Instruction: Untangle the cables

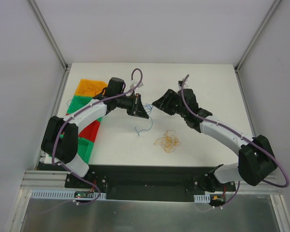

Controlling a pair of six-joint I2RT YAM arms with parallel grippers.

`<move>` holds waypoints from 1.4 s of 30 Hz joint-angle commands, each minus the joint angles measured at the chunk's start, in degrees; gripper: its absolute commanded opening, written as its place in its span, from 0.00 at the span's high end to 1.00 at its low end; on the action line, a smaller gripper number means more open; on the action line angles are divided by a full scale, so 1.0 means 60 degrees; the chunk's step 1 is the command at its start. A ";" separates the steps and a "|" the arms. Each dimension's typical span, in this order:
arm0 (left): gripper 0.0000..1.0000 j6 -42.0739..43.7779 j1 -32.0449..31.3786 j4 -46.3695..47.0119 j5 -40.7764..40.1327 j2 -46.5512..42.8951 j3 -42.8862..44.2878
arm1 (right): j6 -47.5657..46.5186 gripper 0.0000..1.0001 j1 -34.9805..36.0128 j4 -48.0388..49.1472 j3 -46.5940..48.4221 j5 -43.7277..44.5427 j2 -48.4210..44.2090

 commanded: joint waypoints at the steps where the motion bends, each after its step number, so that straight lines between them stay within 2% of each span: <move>1: 1.00 0.0144 -0.0119 0.0074 0.0273 -0.0525 0.0310 | 0.0451 0.54 0.0114 0.0661 0.0439 0.0184 0.0436; 6: 1.00 0.0099 -0.0178 0.0074 0.0377 -0.0525 0.0296 | 0.0744 0.59 0.0318 0.1028 0.0541 0.0110 0.0876; 9: 1.00 0.0085 -0.0178 0.0074 0.0333 -0.0525 0.0310 | 0.0526 0.85 0.0377 0.0912 0.0688 -0.0023 0.0936; 11: 1.00 0.0070 -0.0178 0.0089 0.0274 -0.0627 0.0296 | 0.0204 1.00 0.0363 0.0125 0.0645 0.0589 0.0557; 14: 1.00 0.0187 -0.0178 -0.0115 -0.0207 -0.0846 0.0252 | -0.0600 1.00 0.0246 -0.1108 0.0235 0.2331 -0.0803; 19: 1.00 0.0904 -0.0076 -0.1331 -0.1395 -0.0993 0.0632 | -0.1993 1.00 0.0187 -0.3304 -0.0292 0.5055 -0.3235; 23: 1.00 0.0978 0.0173 -0.1420 -0.1848 -0.1286 0.0618 | -0.2638 1.00 -0.0295 -0.4623 -0.0732 0.5982 -0.4730; 25: 1.00 0.1153 0.0276 -0.1595 -0.2506 -0.1593 0.0603 | -0.2843 1.00 -0.0472 -0.5239 -0.0936 0.6509 -0.5273; 27: 1.00 0.1402 0.0335 -0.1858 -0.3705 -0.1929 0.0618 | -0.3034 1.00 -0.0575 -0.5665 -0.1127 0.6905 -0.5654; 31: 1.00 0.1769 0.0364 -0.2050 -0.5114 -0.2560 0.0530 | -0.3356 1.00 -0.0707 -0.5565 -0.1610 0.6645 -0.5920; 35: 1.00 0.1944 0.0364 -0.2050 -0.6009 -0.3015 0.0413 | -0.3884 1.00 -0.0707 -0.4687 -0.1962 0.5386 -0.5321; 38: 1.00 0.2077 0.0364 -0.2050 -0.6595 -0.3234 0.0369 | -0.4090 1.00 -0.0707 -0.4392 -0.2109 0.5221 -0.4910; 40: 1.00 0.2150 0.0364 -0.2021 -0.6568 -0.3264 0.0325 | -0.3900 1.00 -0.0765 -0.4334 -0.2153 0.5049 -0.4909; 42: 1.00 0.2238 0.0364 -0.1977 -0.5927 -0.3060 0.0398 | -0.3826 1.00 -0.0765 -0.3591 -0.2386 0.4216 -0.5084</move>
